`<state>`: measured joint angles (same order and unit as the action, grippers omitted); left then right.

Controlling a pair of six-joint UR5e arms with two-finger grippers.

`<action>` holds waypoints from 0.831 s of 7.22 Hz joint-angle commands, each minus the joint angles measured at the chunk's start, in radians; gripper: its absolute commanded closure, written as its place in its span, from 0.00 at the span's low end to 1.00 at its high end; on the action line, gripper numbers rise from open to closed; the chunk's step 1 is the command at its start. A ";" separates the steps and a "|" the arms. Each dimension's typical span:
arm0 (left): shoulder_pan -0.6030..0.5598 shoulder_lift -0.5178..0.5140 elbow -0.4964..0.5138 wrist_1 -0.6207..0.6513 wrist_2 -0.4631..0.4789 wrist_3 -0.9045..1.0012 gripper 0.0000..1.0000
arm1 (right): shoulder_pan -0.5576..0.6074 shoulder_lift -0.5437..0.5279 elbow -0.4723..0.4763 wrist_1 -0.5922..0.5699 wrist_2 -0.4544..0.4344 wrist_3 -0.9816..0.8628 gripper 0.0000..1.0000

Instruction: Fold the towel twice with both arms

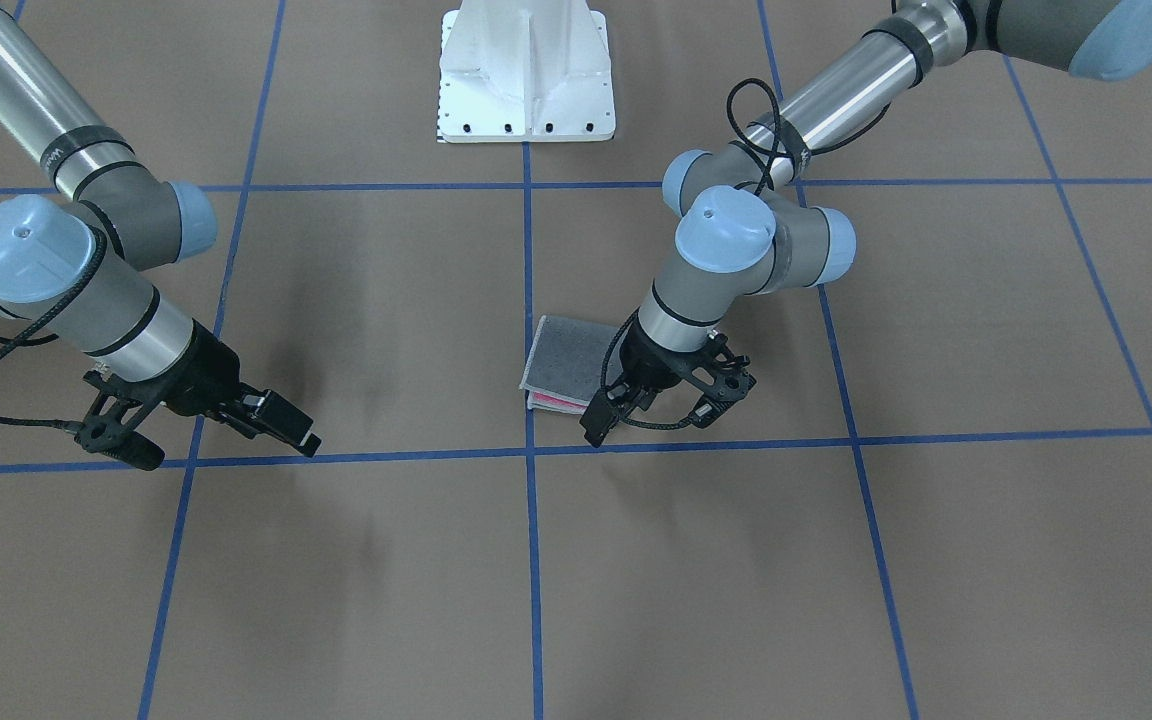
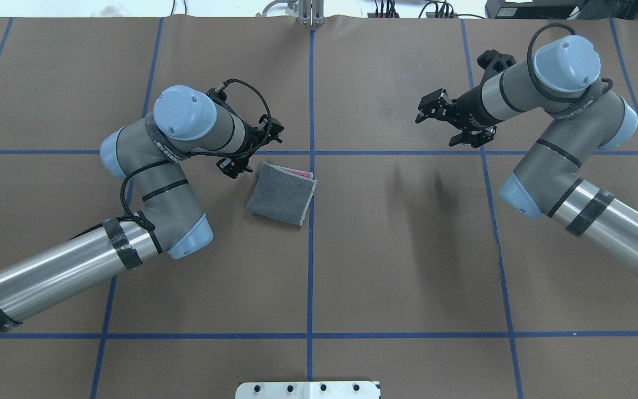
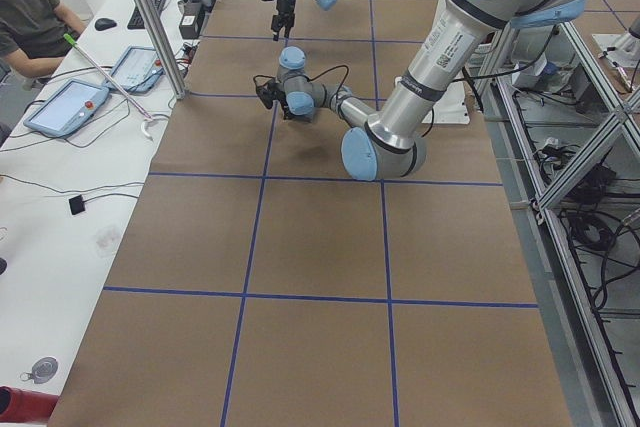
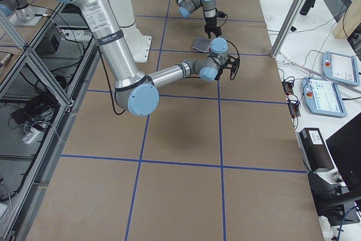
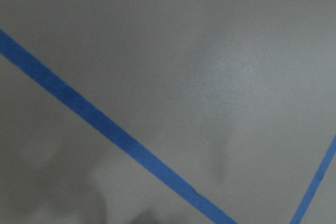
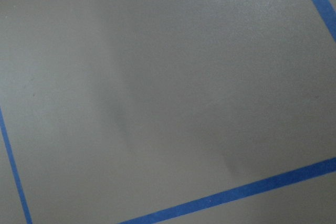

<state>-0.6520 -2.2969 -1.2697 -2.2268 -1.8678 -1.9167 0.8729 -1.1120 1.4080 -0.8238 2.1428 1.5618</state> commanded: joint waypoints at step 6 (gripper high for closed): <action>0.012 0.030 -0.100 0.007 -0.022 -0.077 0.00 | 0.011 -0.003 0.009 0.000 0.009 0.001 0.00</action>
<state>-0.6495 -2.2678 -1.3660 -2.2209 -1.8895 -1.9881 0.8823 -1.1135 1.4156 -0.8237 2.1507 1.5631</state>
